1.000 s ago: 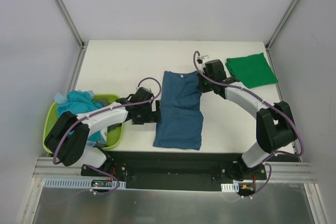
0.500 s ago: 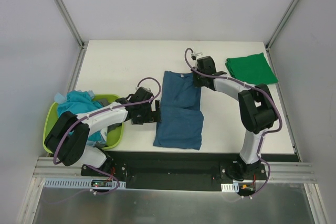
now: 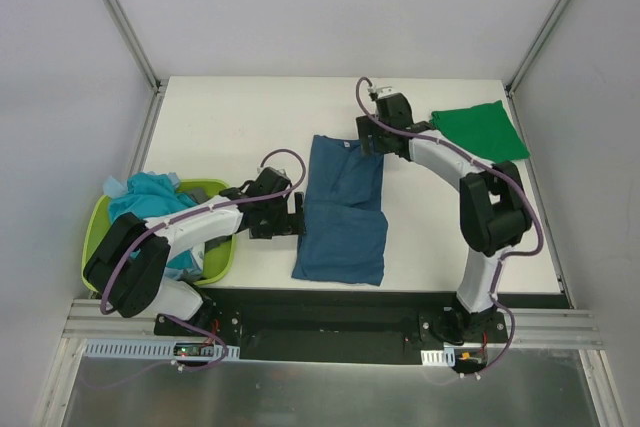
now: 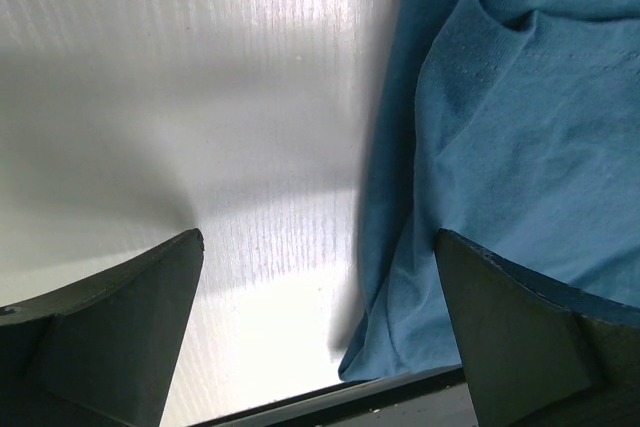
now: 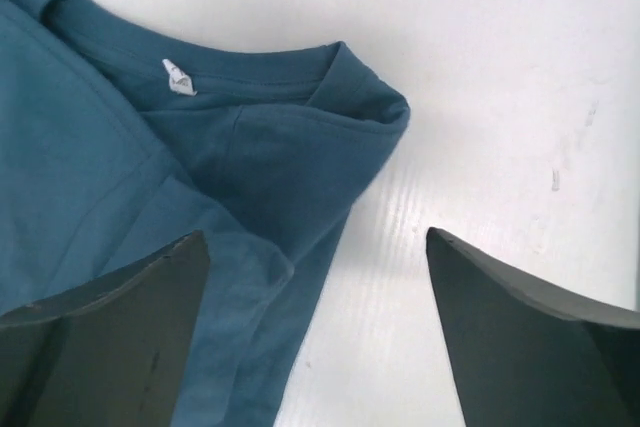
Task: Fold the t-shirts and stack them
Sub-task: Fold the folded rectangular tshirt in 1/3 of the way, then grab one side of the 2/3 rectangular tshirt with both arms
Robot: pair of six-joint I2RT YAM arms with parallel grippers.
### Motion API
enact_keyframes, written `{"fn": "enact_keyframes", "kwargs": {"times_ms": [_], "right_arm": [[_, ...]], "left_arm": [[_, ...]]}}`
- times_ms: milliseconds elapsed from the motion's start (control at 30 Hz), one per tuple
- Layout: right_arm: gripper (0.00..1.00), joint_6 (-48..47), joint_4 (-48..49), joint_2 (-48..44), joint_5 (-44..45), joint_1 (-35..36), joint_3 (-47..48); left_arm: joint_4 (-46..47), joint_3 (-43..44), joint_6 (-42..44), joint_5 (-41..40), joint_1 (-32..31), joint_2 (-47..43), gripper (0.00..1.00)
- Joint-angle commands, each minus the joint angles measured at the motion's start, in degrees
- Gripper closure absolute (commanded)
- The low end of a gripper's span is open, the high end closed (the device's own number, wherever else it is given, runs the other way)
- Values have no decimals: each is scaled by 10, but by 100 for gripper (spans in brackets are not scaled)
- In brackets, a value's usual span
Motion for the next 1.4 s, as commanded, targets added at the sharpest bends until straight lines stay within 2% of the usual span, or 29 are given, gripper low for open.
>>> {"fn": "enact_keyframes", "kwargs": {"times_ms": [0, 100, 267, 400, 533, 667, 833, 1067, 1167, 1233, 1267, 1367], "right_arm": [[4, 21, -36, -126, 4, 1, -31], [4, 49, -37, -218, -13, 1, -110], [4, 68, -46, -376, -110, 26, -258], [4, 39, -97, -466, -33, 180, -338], [4, 94, -110, -529, -3, 286, -407], [1, 149, -121, -525, 5, 379, -441], [5, 131, -156, -491, 70, 479, -431], [21, 142, -147, -407, 45, 494, -423], [23, 153, -140, -386, 48, 494, -422], [26, 155, -140, -376, 54, 494, -419], [28, 157, -141, -371, 55, 494, -419], [31, 167, -143, -363, 53, 493, -419]], "left_arm": [[-14, -13, -7, -2, 7, -39, 1], [-14, -34, -19, 13, 6, -65, 1], [-13, -75, -33, 42, 2, -115, 1], [-13, -104, -49, 57, -19, -145, 1], [-12, -136, -70, 64, -38, -172, 7], [10, -150, -82, 78, -56, -159, 12], [35, -144, -83, 90, -65, -123, 30], [35, -144, -92, 88, -79, -86, 54], [35, -145, -92, 86, -83, -73, 75], [35, -147, -90, 87, -83, -67, 95], [33, -148, -90, 85, -82, -67, 100], [26, -154, -96, 76, -83, -72, 100]]}}
